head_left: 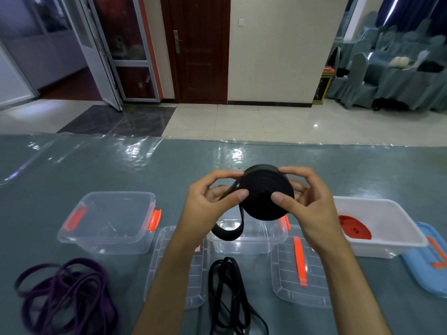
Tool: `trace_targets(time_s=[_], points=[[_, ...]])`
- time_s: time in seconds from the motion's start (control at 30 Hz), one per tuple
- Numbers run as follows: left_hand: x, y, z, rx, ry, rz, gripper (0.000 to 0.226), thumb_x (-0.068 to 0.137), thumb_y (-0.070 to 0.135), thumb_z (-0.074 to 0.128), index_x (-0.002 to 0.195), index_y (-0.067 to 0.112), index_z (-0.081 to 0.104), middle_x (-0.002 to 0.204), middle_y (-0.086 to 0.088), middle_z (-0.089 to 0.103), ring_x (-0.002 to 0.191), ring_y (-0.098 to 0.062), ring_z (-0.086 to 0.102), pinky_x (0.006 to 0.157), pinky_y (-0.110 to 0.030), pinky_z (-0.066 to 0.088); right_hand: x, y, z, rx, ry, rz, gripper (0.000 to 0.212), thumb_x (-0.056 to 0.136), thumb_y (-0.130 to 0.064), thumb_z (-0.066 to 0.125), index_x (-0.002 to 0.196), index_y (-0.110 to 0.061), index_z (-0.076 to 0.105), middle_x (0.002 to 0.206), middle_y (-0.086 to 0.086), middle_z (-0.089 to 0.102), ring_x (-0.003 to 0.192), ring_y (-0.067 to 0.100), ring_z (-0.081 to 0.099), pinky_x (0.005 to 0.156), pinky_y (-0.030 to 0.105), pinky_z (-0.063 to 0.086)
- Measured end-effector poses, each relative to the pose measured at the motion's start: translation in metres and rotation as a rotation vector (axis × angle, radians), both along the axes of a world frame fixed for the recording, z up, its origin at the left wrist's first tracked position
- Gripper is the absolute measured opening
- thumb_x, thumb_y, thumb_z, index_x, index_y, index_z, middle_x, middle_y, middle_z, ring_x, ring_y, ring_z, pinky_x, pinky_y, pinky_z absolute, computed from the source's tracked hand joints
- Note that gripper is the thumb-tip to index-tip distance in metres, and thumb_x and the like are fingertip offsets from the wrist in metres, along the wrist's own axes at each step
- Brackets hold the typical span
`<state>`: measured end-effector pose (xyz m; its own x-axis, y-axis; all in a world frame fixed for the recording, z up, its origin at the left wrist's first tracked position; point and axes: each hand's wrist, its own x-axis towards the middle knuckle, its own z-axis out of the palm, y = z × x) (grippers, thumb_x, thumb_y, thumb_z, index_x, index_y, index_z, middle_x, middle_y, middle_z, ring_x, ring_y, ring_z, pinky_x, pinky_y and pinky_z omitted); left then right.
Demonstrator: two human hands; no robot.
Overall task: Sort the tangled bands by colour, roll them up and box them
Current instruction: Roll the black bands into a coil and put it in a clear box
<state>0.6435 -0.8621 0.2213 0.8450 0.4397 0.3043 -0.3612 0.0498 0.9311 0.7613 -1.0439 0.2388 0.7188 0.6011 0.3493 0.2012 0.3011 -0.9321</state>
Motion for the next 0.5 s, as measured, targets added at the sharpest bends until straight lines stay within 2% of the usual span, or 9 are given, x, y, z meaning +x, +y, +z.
trace_targets(time_s=[0.1, 0.23, 0.27, 0.37, 0.43, 0.5], points=[[0.0045, -0.0024, 0.0004, -0.045, -0.033, 0.114, 0.031, 0.081, 0.031, 0.090, 0.107, 0.024, 0.075, 0.111, -0.002, 0.077, 0.103, -0.029, 0.078, 0.089, -0.030, 0.060, -0.0066, 0.0098, -0.0085, 0.065, 0.083, -0.022, 0.038, 0.078, -0.025, 0.089, 0.108, -0.031, 0.066, 0.111, 0.011, 0.078, 0.102, 0.026, 0.077, 0.079, 0.028, 0.062], [0.0056, 0.0009, -0.0006, 0.003, -0.014, 0.167, 0.022, 0.079, 0.030, 0.089, 0.096, 0.021, 0.078, 0.105, -0.003, 0.080, 0.098, -0.025, 0.079, 0.085, -0.028, 0.061, -0.0079, 0.0114, -0.0115, -0.072, 0.112, 0.088, 0.050, 0.074, -0.037, 0.095, 0.094, -0.026, 0.051, 0.088, 0.006, 0.079, 0.072, 0.021, 0.078, 0.060, 0.022, 0.058], [0.0051, 0.0010, -0.0021, -0.002, 0.000, 0.157, 0.021, 0.079, 0.030, 0.089, 0.094, 0.020, 0.078, 0.106, -0.005, 0.080, 0.098, -0.026, 0.079, 0.085, -0.029, 0.062, -0.0076, 0.0102, -0.0110, -0.101, 0.110, 0.097, 0.050, 0.074, -0.037, 0.094, 0.098, -0.026, 0.052, 0.090, 0.006, 0.080, 0.070, 0.022, 0.078, 0.058, 0.024, 0.058], [0.0049, -0.0029, -0.0038, -0.043, 0.040, 0.143, 0.019, 0.078, 0.027, 0.090, 0.090, 0.016, 0.080, 0.106, -0.006, 0.081, 0.099, -0.025, 0.080, 0.086, -0.027, 0.062, -0.0059, 0.0069, -0.0088, -0.119, 0.095, 0.076, 0.053, 0.077, -0.032, 0.093, 0.121, -0.027, 0.063, 0.103, 0.015, 0.080, 0.085, 0.034, 0.080, 0.067, 0.036, 0.063], [0.0061, -0.0042, -0.0027, -0.037, 0.047, 0.126, 0.018, 0.080, 0.027, 0.088, 0.093, 0.016, 0.081, 0.108, -0.005, 0.081, 0.101, -0.023, 0.079, 0.087, -0.024, 0.060, -0.0052, 0.0054, -0.0066, -0.085, 0.086, 0.050, 0.048, 0.079, -0.021, 0.090, 0.122, -0.024, 0.069, 0.105, 0.015, 0.080, 0.090, 0.034, 0.080, 0.070, 0.036, 0.064], [0.0069, -0.0030, -0.0007, 0.011, 0.035, 0.093, 0.020, 0.087, 0.028, 0.082, 0.104, 0.019, 0.083, 0.114, -0.002, 0.079, 0.107, -0.020, 0.077, 0.092, -0.024, 0.058, -0.0045, 0.0037, -0.0039, -0.029, 0.121, 0.003, 0.044, 0.080, -0.014, 0.087, 0.120, -0.022, 0.071, 0.106, 0.015, 0.080, 0.091, 0.034, 0.080, 0.071, 0.036, 0.064]])
